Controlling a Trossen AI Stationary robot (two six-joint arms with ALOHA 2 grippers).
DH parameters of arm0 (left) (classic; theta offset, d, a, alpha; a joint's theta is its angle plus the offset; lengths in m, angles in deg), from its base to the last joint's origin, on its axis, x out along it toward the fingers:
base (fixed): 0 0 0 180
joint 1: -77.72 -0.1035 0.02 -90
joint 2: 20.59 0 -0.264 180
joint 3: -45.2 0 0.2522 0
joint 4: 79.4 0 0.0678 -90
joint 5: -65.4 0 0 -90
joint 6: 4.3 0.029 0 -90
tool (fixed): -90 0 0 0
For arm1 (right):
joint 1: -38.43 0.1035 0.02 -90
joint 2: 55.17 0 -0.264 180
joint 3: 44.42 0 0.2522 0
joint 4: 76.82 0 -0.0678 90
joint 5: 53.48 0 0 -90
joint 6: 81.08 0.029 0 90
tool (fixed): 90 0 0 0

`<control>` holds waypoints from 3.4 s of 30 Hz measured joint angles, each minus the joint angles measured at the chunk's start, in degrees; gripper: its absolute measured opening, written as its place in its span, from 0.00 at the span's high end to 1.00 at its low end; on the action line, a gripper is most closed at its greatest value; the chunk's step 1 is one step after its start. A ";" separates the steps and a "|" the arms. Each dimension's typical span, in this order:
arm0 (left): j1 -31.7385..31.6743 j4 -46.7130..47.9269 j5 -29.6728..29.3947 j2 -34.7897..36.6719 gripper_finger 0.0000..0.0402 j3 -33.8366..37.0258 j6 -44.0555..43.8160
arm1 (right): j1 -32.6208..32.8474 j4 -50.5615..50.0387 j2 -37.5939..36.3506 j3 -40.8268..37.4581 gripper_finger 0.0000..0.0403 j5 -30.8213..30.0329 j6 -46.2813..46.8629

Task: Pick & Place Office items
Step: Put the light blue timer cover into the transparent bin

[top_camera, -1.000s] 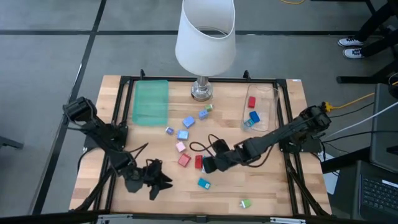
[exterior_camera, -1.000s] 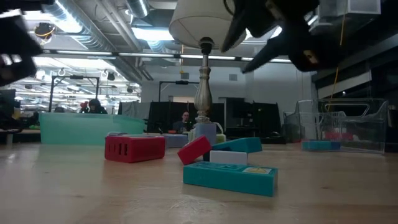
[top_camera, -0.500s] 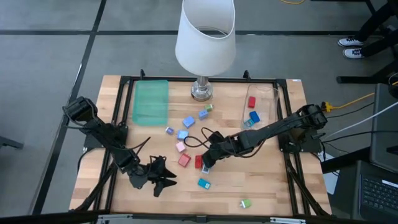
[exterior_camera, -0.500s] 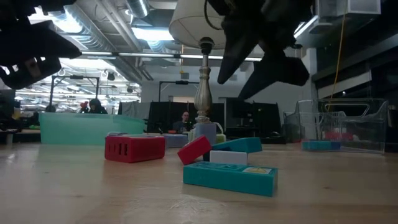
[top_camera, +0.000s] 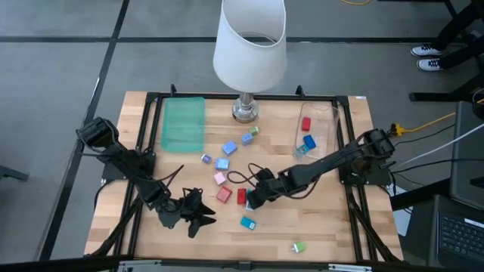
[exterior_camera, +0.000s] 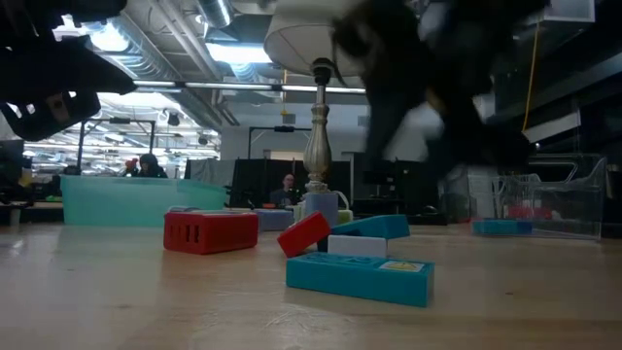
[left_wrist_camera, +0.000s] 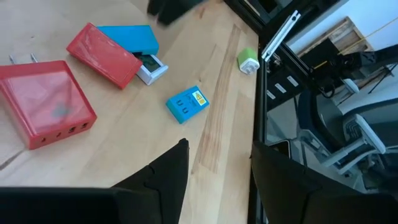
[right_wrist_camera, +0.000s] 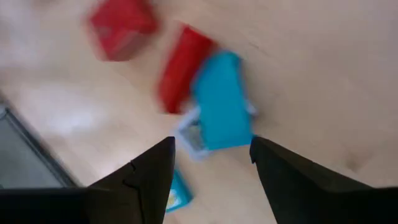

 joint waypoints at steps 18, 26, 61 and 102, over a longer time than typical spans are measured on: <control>-0.49 -0.31 5.40 0.00 0.58 -0.01 -1.59 | 5.96 22.11 1.04 -11.21 0.44 -9.77 22.14; -0.59 -0.34 5.49 0.00 0.58 -0.01 -1.56 | 10.54 16.19 1.04 -11.21 0.44 -9.29 29.85; -0.61 0.06 7.82 0.00 0.58 -0.01 -2.11 | 12.99 14.07 1.04 -11.23 0.96 -19.36 38.53; -0.59 -0.01 8.05 0.00 0.58 -0.01 -5.00 | 1.58 11.39 -8.70 -11.13 0.48 -8.20 -14.06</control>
